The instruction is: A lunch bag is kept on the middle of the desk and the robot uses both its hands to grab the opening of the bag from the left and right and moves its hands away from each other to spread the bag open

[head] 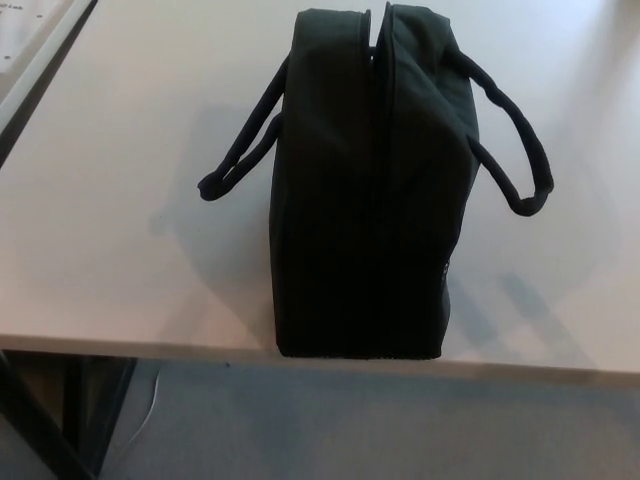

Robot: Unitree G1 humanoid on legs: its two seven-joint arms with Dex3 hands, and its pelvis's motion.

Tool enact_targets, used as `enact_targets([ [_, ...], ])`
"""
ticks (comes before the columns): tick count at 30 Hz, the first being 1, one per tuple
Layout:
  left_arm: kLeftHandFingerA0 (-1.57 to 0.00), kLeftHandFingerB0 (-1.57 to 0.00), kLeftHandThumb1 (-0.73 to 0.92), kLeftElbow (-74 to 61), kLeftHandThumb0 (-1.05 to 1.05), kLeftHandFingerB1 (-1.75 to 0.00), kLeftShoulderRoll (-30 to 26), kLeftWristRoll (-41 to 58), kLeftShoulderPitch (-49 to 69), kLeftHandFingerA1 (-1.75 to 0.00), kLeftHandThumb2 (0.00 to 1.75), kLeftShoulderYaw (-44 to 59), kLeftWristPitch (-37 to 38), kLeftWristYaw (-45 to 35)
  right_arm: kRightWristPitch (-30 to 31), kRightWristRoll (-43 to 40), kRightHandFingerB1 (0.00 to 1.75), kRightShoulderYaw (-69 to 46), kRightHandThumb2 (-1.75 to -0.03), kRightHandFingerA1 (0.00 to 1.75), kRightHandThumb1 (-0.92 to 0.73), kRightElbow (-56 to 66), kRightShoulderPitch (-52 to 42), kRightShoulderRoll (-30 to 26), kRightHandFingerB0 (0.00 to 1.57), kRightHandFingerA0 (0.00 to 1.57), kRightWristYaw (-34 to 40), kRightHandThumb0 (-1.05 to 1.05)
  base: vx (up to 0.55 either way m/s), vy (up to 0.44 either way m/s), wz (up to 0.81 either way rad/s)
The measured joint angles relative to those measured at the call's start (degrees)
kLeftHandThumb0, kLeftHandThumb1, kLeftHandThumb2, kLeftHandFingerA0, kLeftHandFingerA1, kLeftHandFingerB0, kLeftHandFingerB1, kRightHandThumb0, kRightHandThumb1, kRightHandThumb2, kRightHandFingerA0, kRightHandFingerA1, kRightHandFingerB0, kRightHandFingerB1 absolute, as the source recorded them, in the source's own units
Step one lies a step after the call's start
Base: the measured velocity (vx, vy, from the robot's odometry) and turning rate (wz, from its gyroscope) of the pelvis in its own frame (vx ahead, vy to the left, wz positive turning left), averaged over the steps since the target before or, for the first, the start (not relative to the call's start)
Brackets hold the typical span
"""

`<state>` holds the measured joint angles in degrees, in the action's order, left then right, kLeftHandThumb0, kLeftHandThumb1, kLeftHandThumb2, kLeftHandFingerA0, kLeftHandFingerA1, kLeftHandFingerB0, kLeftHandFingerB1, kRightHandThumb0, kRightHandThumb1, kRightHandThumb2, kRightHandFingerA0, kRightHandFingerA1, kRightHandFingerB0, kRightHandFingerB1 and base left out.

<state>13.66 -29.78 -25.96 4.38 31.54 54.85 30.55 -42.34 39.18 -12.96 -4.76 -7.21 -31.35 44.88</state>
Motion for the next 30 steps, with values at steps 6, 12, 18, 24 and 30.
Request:
enact_targets([
  [6, -0.3, -0.14, 0.34, 5.64, -0.09, -0.49, -9.46, -2.87, -13.76, -0.56, 0.83, 0.89, 3.59, 2.2, -1.33, 1.17, 0.28, -1.91, -0.53, 0.4, -0.44, -6.12, 14.21, -5.71, 0.2, 0.54, 1.38, -0.22, 0.0, 0.0, 0.0],
  [12, -0.43, -0.3, 0.37, 14.86, 0.06, -0.32, -15.91, -7.99, -23.66, -0.38, 0.51, -4.34, 4.03, 5.78, -1.01, 2.37, 0.32, 1.41, -0.6, 0.39, -0.41, -17.61, 25.84, -9.79, 0.16, 0.35, 1.29, -0.34, 0.0, 0.0, 0.0],
  [18, -0.32, -0.15, 0.27, 23.02, -0.07, -0.51, -18.37, -13.34, -32.63, -0.57, 0.79, -14.18, 3.35, 9.13, -0.93, 3.05, 0.33, 6.47, -0.6, 0.38, -0.42, -24.43, 35.33, -10.83, 0.22, 0.35, -1.46, -0.36, 0.0, 0.0, 0.0],
  [24, -0.32, -0.13, 0.32, 29.69, -0.12, -0.49, -19.16, -18.62, -42.57, -0.56, 0.82, -25.59, 2.09, 11.06, -0.84, 4.27, 0.33, 13.72, -0.63, 0.38, -0.43, -33.06, 47.8, -11.42, 0.15, 0.32, -5.51, -0.42, 0.0, 0.0, 0.0],
  [30, -0.31, -0.21, 0.54, 36.77, -0.13, -0.33, -18.57, -24.08, -51.52, -0.31, 0.56, -37.33, 0.25, 13.74, -0.38, 7.07, 0.35, 22.38, -0.63, 0.39, -0.43, -42.07, 59.64, -11.36, 0.18, 0.34, -8.74, -0.41, 0.0, 0.0, 0.0],
])
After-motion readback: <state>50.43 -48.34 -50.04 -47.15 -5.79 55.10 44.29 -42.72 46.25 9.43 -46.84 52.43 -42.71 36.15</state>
